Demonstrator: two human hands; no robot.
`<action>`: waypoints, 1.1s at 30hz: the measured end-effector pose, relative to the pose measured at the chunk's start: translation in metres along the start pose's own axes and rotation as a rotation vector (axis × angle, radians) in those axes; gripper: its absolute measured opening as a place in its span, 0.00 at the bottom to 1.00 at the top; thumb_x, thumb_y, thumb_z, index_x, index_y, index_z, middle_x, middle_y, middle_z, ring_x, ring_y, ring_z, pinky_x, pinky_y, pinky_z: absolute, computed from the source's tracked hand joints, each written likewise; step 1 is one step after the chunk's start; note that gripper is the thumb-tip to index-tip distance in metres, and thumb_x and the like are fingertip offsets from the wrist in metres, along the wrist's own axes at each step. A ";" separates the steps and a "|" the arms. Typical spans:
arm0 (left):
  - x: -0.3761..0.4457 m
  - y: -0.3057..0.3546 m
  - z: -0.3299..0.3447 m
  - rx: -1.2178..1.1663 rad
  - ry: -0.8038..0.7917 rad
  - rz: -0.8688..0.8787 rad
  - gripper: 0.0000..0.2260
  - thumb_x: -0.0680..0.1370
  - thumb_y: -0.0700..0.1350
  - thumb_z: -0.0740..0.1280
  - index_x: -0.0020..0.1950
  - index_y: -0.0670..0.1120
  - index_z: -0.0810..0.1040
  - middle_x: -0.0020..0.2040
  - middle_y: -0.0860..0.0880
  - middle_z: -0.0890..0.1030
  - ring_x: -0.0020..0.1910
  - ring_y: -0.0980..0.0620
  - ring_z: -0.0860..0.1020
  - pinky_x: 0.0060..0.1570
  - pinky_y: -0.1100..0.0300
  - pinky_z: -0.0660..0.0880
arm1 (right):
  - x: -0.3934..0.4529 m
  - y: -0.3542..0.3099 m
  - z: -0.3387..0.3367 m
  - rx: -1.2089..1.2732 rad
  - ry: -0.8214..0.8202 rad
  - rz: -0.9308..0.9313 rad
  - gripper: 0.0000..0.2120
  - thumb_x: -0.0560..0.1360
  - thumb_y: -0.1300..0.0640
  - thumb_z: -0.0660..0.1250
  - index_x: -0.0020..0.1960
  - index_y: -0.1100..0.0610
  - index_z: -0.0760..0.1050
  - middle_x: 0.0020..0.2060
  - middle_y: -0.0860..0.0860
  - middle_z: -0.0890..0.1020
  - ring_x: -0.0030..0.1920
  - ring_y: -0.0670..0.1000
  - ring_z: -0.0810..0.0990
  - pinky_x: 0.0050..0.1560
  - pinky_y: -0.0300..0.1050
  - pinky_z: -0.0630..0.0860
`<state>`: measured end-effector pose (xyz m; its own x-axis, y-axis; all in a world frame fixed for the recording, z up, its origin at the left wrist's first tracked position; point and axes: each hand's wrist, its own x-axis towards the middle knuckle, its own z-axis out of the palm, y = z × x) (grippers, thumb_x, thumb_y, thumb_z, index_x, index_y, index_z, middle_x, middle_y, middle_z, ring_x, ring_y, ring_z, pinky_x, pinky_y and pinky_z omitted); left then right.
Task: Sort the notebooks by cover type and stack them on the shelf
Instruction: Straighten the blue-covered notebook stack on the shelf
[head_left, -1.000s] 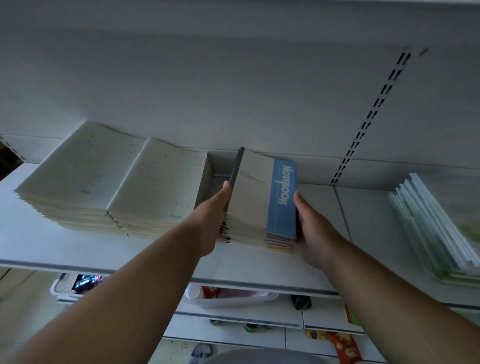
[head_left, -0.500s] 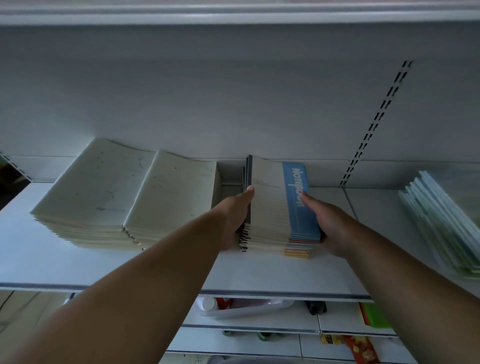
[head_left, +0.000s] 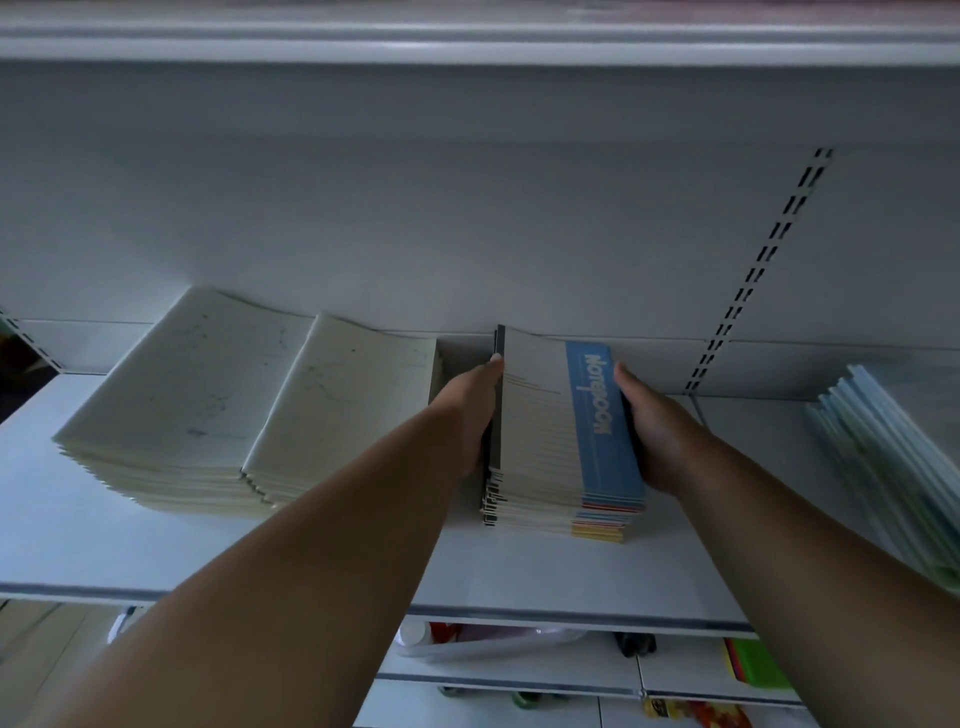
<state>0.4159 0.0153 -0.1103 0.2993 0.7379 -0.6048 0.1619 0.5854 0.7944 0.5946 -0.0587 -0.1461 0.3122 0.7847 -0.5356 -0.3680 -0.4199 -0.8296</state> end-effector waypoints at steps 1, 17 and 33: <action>0.001 0.000 0.000 -0.014 0.002 0.010 0.24 0.82 0.59 0.60 0.67 0.42 0.77 0.64 0.40 0.80 0.62 0.39 0.78 0.68 0.42 0.71 | 0.001 0.000 0.002 0.007 0.001 0.005 0.28 0.78 0.34 0.59 0.59 0.56 0.80 0.51 0.57 0.86 0.49 0.57 0.84 0.48 0.50 0.79; 0.010 -0.008 -0.005 -0.139 -0.056 0.004 0.26 0.82 0.63 0.56 0.57 0.43 0.82 0.41 0.43 0.86 0.36 0.44 0.85 0.32 0.55 0.79 | 0.000 0.002 0.012 0.055 -0.044 0.059 0.30 0.75 0.29 0.58 0.57 0.54 0.80 0.47 0.57 0.86 0.45 0.56 0.85 0.42 0.49 0.80; -0.005 -0.038 -0.003 -0.294 -0.165 -0.134 0.27 0.79 0.67 0.58 0.63 0.48 0.81 0.56 0.40 0.85 0.54 0.37 0.83 0.59 0.35 0.75 | -0.016 0.032 -0.006 0.226 -0.087 0.076 0.33 0.75 0.28 0.56 0.65 0.52 0.78 0.56 0.58 0.84 0.54 0.60 0.84 0.48 0.56 0.80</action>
<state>0.4058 -0.0093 -0.1377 0.4451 0.5982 -0.6663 -0.0600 0.7624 0.6444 0.5828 -0.0870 -0.1652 0.2034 0.7948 -0.5718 -0.5770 -0.3745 -0.7258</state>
